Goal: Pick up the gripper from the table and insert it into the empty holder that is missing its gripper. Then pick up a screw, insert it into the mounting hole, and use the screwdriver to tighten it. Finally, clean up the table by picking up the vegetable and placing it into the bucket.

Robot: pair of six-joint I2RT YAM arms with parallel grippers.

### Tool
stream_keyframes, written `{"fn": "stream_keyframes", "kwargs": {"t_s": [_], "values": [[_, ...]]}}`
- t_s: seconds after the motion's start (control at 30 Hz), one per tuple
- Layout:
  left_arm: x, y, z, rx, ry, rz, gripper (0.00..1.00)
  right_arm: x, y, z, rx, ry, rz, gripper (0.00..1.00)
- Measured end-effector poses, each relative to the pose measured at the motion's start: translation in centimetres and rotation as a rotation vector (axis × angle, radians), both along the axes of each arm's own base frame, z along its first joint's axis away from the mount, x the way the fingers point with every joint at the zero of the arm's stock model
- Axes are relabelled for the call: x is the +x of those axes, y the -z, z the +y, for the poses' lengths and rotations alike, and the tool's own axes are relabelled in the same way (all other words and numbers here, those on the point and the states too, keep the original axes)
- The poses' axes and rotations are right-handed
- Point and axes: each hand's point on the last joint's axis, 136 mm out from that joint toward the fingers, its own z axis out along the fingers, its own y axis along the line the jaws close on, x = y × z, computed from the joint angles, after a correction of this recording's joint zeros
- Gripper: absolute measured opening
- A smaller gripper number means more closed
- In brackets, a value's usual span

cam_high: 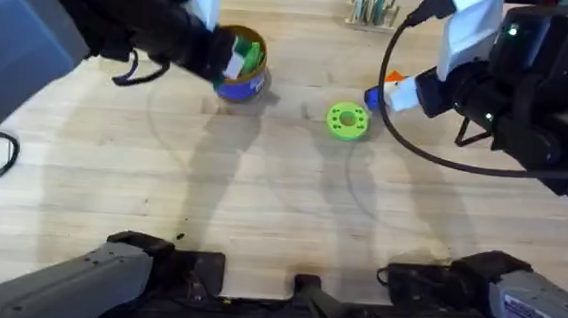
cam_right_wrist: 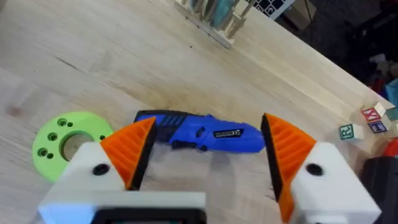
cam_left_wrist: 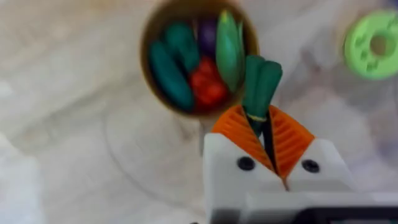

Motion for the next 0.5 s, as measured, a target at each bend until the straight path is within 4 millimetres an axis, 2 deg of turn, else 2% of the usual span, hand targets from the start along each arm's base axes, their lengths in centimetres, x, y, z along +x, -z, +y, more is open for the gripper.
{"fn": "stream_keyframes", "kwargs": {"t_s": [0.13,0.23,0.3,0.37,0.5], "values": [[3.9,-3.0,-0.9,-0.053,-0.010,-0.189,0.016,0.0,0.0,0.0,0.000,0.000,0.000,0.992],[6.2,-3.4,-1.1,-0.091,-0.063,-0.246,0.016,0.0,0.0,0.0,0.000,0.000,0.000,0.991],[7.3,-2.6,-0.8,-0.099,-0.120,-0.240,0.016,0.0,0.0,0.0,0.000,0.000,0.000,0.991],[8.2,-1.0,-0.4,-0.100,-0.189,-0.202,0.016,0.0,0.0,0.0,0.002,0.001,0.000,0.991],[8.5,2.7,0.2,-0.093,-0.282,-0.094,0.016,0.0,0.0,0.0,0.003,0.002,0.000,0.991]]}}
